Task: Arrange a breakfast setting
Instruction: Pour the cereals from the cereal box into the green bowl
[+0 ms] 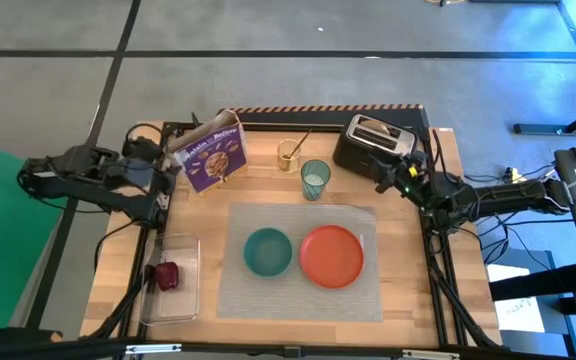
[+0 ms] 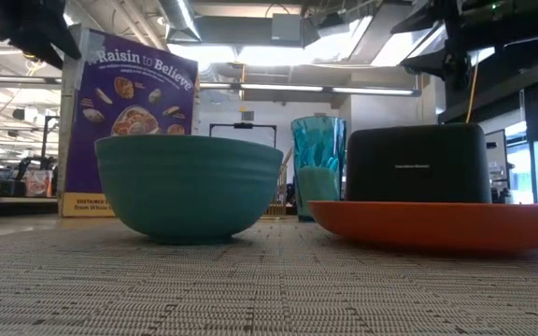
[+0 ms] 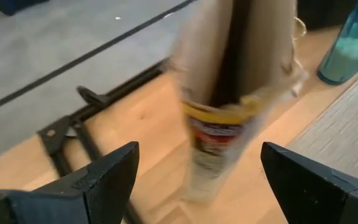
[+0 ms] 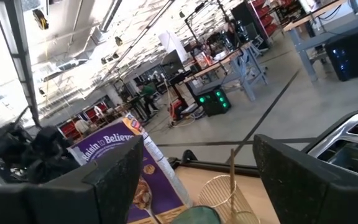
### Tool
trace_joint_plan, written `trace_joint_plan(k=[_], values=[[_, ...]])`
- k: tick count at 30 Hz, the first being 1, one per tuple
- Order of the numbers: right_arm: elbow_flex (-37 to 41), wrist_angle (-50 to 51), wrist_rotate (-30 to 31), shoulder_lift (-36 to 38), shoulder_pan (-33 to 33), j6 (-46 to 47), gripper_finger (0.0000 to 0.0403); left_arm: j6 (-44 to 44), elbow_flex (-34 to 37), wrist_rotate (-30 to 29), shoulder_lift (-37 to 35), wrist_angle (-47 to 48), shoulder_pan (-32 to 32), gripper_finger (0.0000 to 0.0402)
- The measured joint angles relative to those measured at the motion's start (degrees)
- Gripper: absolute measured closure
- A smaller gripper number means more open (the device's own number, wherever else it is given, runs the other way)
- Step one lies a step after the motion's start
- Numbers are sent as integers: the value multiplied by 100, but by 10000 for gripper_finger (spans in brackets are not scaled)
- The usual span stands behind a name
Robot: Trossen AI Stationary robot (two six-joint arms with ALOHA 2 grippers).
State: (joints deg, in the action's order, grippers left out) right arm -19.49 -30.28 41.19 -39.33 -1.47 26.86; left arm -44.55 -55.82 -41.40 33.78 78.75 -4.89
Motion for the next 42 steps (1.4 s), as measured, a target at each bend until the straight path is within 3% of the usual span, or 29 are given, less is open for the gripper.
trace_joint_plan(k=[8,12,18,27,29,34,38,42], values=[[0,-1,-267,0,85,145,109,303,1186,-246,7,-1036,0,71],[0,-2,-437,-1,85,391,109,288,1291,-262,4,-1134,8,92],[-7,1,-480,-2,83,474,115,315,1291,-255,4,-1231,206,194],[-640,93,-971,-380,80,-117,162,1061,1293,-62,33,-1896,434,373],[-909,319,-1091,-555,80,-245,170,1364,1291,7,33,-2105,467,393],[-1966,1415,-1641,-1295,80,-821,181,2277,1009,677,37,-2240,531,396],[-3323,2676,-1996,-2127,80,-1494,182,2879,530,1478,64,-2241,541,398],[-4939,3965,-2234,-3099,80,-2221,182,3448,-154,1734,336,-2176,538,399]])
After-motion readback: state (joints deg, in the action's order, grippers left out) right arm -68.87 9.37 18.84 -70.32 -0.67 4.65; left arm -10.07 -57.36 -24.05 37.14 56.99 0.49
